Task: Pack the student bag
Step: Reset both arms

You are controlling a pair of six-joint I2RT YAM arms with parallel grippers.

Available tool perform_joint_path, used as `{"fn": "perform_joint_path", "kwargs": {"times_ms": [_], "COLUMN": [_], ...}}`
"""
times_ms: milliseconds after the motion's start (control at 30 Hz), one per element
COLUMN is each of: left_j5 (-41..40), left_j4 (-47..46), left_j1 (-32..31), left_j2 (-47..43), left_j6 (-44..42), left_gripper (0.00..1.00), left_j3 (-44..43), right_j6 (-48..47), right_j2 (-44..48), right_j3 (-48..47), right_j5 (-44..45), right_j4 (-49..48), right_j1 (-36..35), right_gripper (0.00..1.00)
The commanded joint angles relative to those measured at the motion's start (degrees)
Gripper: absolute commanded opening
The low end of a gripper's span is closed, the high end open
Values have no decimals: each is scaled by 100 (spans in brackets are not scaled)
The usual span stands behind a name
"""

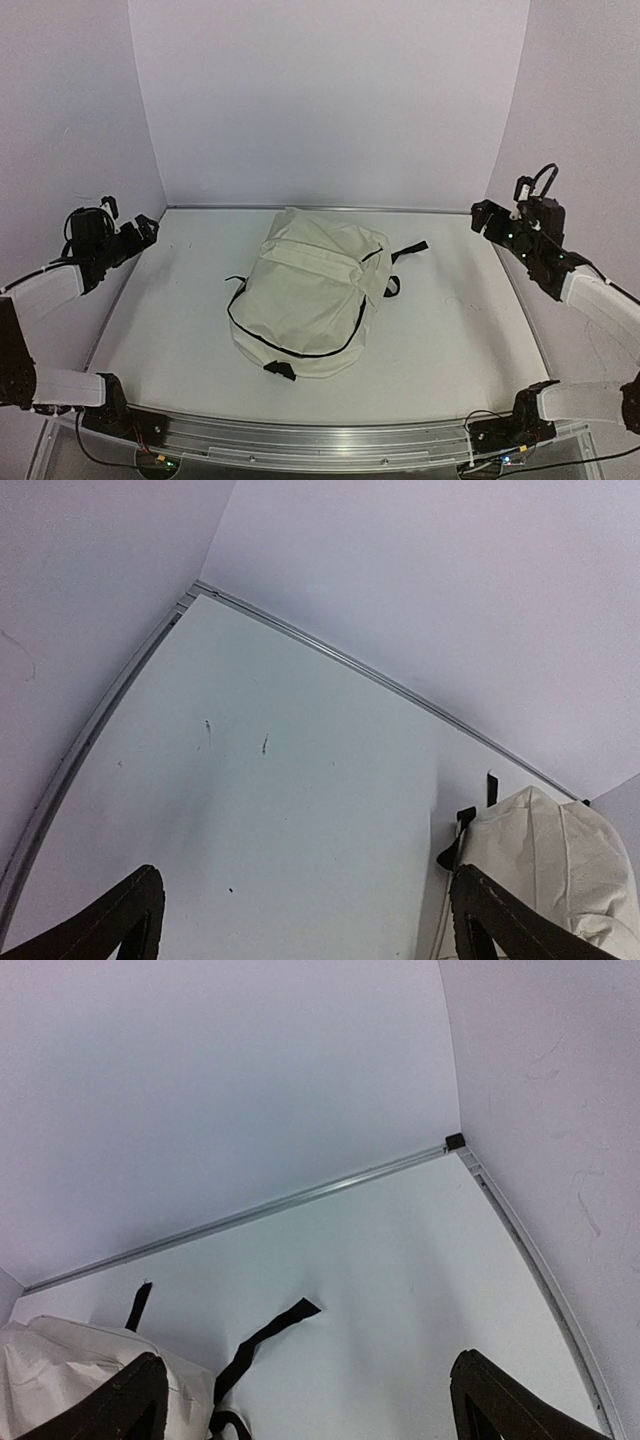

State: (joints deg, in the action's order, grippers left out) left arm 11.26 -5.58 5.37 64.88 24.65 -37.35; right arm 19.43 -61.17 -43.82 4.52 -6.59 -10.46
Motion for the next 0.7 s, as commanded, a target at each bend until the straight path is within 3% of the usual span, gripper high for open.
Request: {"fn": "perform_joint_path", "kwargs": {"times_ms": [0,100,267,667], "left_j5": [-570,-765,-754,-760], "left_j4": [-1023,-1164,-1507,-1679], "left_j1": [13,14,11,16], "left_j2": [-358,-381,-350,-452], "left_j6": [-365,-452,-542,-619], "left_gripper": [100,100,100,100], "left_j3": [498,743,1068,1256], "right_j6": [-361,-515,-623,-588], "right_j2": [489,818,980,978], "right_j3": [953,1685,2225,2445], "right_j5": [432,629,651,704], "right_j4": [-1716,-2510,-2868,-3047], "right_j1": [11,10,9,12], "right_gripper": [98,98,98,98]}}
